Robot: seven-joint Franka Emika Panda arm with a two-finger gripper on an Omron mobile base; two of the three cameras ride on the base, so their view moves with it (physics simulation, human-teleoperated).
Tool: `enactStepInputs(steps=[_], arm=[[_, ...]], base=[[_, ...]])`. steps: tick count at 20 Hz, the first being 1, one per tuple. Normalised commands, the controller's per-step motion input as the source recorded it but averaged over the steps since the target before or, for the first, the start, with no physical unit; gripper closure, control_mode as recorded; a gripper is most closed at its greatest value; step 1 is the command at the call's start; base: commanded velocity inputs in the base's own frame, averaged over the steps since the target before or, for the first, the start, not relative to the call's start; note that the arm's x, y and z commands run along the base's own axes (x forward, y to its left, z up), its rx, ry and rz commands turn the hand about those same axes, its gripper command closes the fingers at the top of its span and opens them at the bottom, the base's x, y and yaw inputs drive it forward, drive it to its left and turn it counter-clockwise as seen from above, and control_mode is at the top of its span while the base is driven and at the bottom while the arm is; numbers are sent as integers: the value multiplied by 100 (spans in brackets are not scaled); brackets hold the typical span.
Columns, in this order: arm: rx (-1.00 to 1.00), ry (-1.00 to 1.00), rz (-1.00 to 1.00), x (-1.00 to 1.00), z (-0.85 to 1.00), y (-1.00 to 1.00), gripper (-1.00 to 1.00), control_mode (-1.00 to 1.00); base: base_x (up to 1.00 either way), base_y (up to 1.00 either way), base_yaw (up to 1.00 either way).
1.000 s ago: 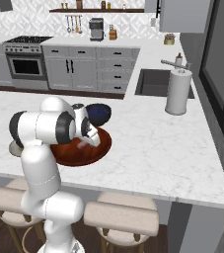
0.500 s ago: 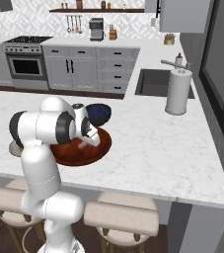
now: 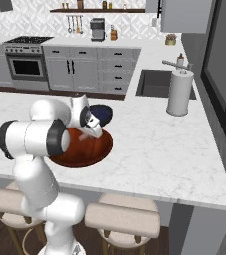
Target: Place one bun and one sausage from the bowl on each plate.
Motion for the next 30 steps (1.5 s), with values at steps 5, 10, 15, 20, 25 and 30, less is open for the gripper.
enactStepInputs(steps=[5, 10, 15, 20, 25, 30], arm=[[0, 1, 16, -76, 66, -9, 100, -100], [0, 0, 21, -84, 53, 0, 100, -100], [0, 0, 6, -74, 45, -3, 100, -100], [0, 0, 7, -48, 20, -12, 100, -100], [0, 0, 5, -23, 25, -10, 100, -100], [0, 0, 0, -7, 42, 0, 100, -100]], base=[[0, 0, 0], [0, 0, 0], [0, 0, 0], [0, 0, 0], [0, 0, 0], [0, 0, 0]])
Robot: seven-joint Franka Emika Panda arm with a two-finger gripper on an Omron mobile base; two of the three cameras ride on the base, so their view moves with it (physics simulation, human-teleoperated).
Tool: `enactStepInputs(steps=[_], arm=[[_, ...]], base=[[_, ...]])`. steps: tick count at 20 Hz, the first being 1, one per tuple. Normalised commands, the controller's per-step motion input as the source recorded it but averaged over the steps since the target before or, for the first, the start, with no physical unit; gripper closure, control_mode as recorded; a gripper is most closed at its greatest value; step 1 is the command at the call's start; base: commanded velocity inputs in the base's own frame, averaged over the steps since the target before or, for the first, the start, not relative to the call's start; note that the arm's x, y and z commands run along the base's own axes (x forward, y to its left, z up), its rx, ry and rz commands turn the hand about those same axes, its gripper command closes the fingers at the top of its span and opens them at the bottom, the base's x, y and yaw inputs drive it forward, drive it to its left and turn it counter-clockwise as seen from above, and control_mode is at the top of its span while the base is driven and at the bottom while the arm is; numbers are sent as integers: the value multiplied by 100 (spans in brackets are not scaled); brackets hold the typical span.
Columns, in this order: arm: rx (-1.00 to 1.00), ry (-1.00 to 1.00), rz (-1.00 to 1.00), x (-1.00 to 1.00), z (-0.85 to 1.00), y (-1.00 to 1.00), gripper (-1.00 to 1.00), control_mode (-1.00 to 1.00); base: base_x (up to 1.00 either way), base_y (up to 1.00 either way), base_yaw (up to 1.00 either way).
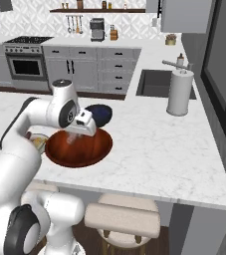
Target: Place one bun and one sausage from the bowl on each plate.
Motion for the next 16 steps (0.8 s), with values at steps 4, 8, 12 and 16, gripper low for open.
enactStepInputs(steps=[4, 8, 12, 16], arm=[[0, 0, 0, -3, 8, 0, 100, 100], [0, 0, 0, 0, 0, 0, 100, 100], [0, 0, 0, 0, 0, 0, 100, 100], [0, 0, 0, 0, 0, 0, 100, 100]], base=[[-38, 3, 0], [-87, 72, 3], [-32, 100, 3], [-7, 100, 2]])
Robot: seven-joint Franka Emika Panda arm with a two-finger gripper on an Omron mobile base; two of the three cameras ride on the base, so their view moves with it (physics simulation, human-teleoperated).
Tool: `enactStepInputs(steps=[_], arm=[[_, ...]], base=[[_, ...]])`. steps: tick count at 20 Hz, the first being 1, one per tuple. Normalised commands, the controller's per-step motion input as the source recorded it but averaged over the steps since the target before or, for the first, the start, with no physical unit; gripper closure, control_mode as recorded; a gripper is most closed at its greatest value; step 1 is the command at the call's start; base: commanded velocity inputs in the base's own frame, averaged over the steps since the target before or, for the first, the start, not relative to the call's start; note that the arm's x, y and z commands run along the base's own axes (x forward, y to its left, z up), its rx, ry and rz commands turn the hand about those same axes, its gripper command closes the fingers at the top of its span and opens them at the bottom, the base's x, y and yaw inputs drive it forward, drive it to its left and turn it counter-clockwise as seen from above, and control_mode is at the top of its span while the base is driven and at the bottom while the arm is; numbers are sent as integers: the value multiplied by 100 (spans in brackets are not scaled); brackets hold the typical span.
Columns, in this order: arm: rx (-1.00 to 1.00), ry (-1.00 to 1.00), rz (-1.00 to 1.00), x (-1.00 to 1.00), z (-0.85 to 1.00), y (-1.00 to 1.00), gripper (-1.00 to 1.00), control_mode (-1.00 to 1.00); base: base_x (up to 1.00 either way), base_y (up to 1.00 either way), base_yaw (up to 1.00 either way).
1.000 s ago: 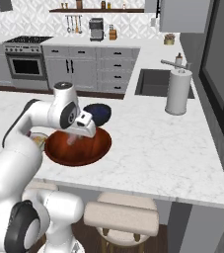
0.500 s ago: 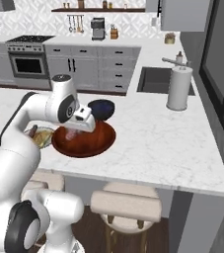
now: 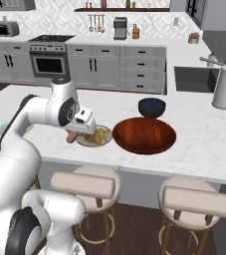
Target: Place one bun and one sausage from the bowl on each plate.
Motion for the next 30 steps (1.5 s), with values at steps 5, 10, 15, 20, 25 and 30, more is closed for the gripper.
enactStepInputs(steps=[5, 10, 15, 20, 25, 30], arm=[[0, 0, 0, 0, 0, 0, 100, 100], [0, 0, 0, 0, 0, 0, 100, 100], [0, 0, 0, 0, 0, 0, 100, 100], [0, 0, 0, 0, 0, 0, 100, 100], [0, 0, 0, 0, 0, 0, 100, 100], [0, 0, 0, 0, 0, 0, 100, 100]], base=[[0, 100, 0], [0, 100, 0], [1, 100, 0], [10, 85, 0], [18, -24, 0], [31, -46, -1]])
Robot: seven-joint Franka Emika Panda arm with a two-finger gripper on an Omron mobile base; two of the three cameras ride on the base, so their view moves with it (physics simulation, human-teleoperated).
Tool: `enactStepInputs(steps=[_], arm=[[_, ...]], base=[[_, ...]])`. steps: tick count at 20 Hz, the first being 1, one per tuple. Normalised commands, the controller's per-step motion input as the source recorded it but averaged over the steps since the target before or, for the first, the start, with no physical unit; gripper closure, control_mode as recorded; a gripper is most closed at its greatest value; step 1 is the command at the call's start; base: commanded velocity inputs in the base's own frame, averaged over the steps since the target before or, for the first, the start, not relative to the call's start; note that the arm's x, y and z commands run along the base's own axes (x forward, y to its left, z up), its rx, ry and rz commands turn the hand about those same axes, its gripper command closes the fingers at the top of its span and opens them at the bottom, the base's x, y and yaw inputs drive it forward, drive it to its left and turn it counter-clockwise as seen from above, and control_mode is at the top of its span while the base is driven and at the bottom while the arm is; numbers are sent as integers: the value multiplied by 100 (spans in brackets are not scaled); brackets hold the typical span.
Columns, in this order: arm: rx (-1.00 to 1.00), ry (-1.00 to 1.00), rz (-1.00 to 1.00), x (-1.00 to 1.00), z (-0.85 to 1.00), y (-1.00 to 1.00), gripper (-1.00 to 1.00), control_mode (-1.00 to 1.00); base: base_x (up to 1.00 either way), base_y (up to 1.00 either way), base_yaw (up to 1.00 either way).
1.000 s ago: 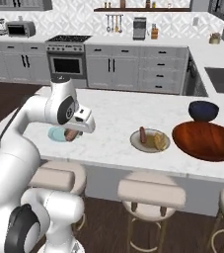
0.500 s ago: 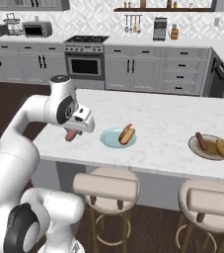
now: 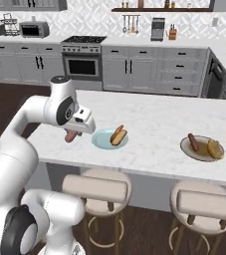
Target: Place one bun and one sausage from the bowl on each plate.
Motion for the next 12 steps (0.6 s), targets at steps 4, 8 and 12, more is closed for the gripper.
enactStepInputs(steps=[4, 8, 12], arm=[[0, 0, 0, 0, 0, 0, 100, 100], [0, 0, 0, 0, 0, 0, 100, 100], [0, 0, 0, 14, 0, -2, 100, -100]], base=[[57, 1, -2], [71, -2, -1], [39, -9, 0]])
